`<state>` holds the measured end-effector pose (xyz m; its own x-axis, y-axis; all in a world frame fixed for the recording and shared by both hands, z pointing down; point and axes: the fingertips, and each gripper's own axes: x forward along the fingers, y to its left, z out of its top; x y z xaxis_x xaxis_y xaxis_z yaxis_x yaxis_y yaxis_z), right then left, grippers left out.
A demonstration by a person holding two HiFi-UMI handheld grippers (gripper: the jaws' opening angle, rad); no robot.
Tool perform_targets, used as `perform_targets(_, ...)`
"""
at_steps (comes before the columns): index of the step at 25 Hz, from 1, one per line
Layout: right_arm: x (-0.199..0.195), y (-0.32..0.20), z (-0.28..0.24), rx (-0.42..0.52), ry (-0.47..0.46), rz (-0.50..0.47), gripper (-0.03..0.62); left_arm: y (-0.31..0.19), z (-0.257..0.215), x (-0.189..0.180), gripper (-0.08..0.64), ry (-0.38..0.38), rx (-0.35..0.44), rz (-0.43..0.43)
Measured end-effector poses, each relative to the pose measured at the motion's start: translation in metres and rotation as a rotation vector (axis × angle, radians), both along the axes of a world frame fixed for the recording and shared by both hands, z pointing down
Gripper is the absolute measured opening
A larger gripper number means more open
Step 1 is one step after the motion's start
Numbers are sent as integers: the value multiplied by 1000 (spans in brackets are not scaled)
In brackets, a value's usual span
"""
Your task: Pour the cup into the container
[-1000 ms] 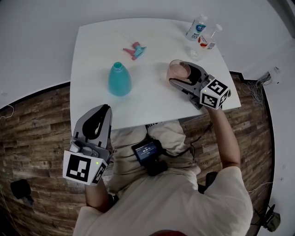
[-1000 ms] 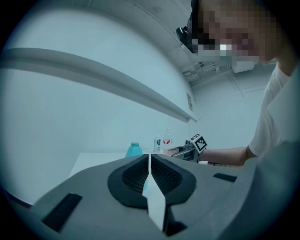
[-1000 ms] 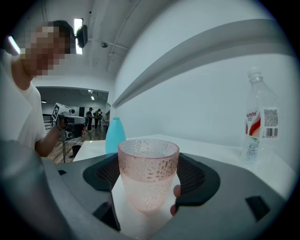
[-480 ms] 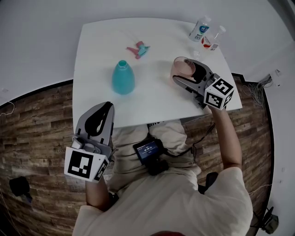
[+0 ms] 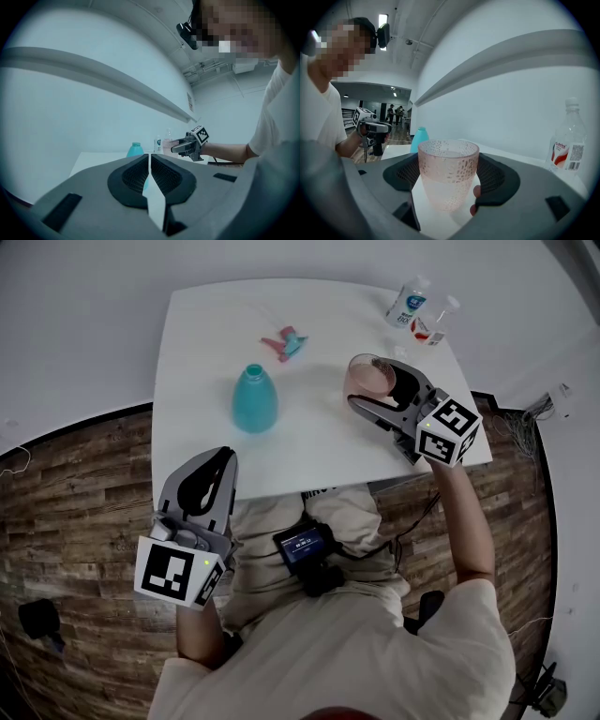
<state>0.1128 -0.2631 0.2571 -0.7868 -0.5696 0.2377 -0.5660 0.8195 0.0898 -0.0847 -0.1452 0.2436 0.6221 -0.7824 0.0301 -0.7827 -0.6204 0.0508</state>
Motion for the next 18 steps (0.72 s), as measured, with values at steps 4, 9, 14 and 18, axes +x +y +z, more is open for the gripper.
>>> perform_targets(4,-6,4,-5,3,5,-3,376,1,-1,-3,12,7,1,2)
perform_targets(9,-13,4,-11,5,22,-3,376,0,0,-8,12,8,-6,4)
perform_targets(14,-20,3,-17,10,33,-6,376,-2,2,-13,12,10,-15,-1)
perform_targets(18,-26,1,-22,12,38,-9,376,-3,1,-14,12,15,-15,1)
